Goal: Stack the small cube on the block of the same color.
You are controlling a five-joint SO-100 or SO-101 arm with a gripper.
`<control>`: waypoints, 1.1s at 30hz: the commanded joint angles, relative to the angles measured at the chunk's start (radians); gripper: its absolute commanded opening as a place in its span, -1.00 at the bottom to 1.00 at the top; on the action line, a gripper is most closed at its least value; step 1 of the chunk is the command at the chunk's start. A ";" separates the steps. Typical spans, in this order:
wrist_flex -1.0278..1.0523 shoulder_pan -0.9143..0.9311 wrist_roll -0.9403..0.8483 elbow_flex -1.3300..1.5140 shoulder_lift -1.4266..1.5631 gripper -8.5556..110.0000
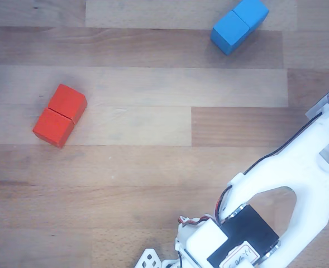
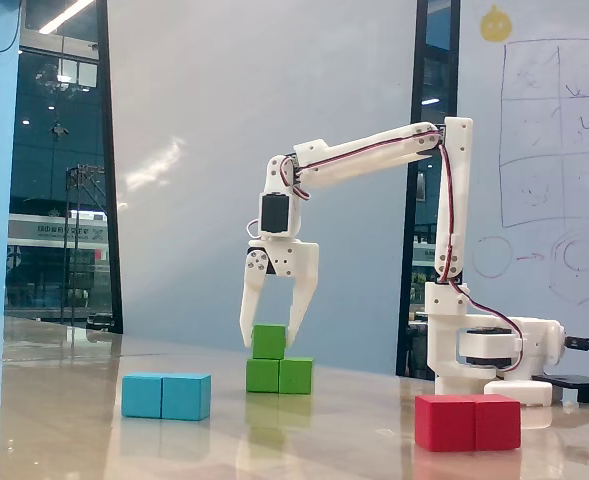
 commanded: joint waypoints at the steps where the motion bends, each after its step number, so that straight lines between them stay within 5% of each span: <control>1: 0.011 -0.002 -0.009 -0.081 0.003 -0.74; 22: 0.123 -0.008 -0.127 -0.087 -0.017 -0.28; 33: 0.121 -0.295 -0.124 -0.097 -0.003 -0.28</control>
